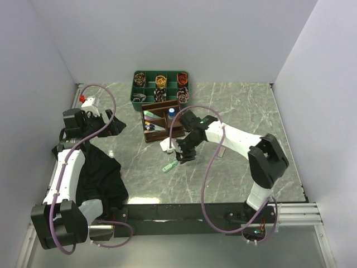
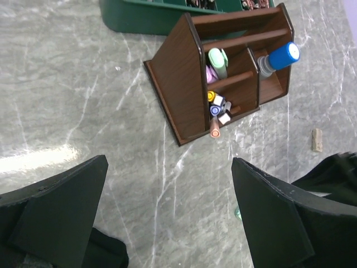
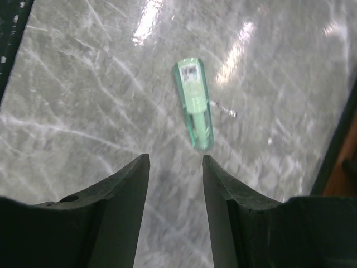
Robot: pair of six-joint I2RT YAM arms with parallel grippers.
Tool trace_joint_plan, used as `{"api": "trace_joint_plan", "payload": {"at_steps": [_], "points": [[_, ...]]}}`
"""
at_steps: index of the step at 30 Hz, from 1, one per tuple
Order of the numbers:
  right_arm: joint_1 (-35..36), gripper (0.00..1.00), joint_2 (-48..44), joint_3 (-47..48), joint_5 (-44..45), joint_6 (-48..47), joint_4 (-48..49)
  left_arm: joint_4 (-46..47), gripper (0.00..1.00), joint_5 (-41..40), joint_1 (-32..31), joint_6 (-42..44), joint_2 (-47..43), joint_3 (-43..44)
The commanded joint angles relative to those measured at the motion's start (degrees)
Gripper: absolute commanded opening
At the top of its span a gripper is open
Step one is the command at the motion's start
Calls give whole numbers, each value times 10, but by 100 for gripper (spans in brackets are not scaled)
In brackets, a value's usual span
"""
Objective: Sort the stationery into containers
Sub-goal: Pick up the stationery from the center of the board.
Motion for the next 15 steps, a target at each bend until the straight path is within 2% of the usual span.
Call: {"api": "trace_joint_plan", "payload": {"at_steps": [1,8,15], "points": [[25,51,46,54,11,-60,-5,-4,99,-16,4,25,2,38],[33,53,116,88,58,-93,-15,-4,99,-16,19,22,7,38],[34,53,136,92,74,-97,-16,7,100,-18,22,23,16,35]]}}
